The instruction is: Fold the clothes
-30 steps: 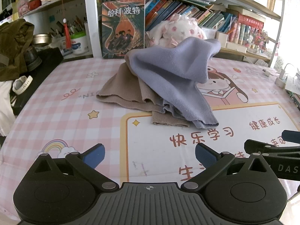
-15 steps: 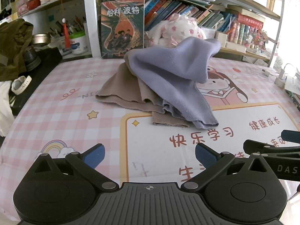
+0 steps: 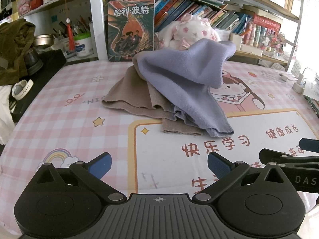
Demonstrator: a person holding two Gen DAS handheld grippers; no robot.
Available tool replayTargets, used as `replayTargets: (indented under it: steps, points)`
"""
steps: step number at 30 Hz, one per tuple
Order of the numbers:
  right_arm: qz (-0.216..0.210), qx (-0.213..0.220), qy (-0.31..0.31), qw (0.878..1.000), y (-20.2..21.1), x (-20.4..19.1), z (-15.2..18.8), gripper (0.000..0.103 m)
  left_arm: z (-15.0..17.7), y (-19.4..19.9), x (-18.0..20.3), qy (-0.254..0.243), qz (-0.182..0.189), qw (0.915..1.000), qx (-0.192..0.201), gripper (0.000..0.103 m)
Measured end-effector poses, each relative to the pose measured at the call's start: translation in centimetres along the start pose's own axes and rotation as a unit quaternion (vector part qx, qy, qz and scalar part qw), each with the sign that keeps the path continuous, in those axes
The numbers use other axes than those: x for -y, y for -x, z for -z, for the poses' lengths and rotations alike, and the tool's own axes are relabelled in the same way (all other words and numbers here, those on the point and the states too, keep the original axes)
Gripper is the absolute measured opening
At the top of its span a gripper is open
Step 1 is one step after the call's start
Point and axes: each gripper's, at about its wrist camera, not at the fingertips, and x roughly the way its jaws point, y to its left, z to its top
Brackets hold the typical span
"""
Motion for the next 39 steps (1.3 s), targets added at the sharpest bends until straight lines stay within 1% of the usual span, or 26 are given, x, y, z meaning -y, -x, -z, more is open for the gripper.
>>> replayTargets:
  steps: [17, 39]
  points:
    - [0.002, -0.002, 0.003, 1.0, -0.2, -0.4, -0.1, 0.098, -0.1, -0.2, -0.3, 0.0, 0.003, 1.0, -0.004, 0.103]
    - [0.007, 0.001, 0.007, 1.0, -0.1, -1.1, -0.1, 0.098, -0.1, -0.1, -1.1, 0.008, 0.006, 0.9999, 0.003, 0.103]
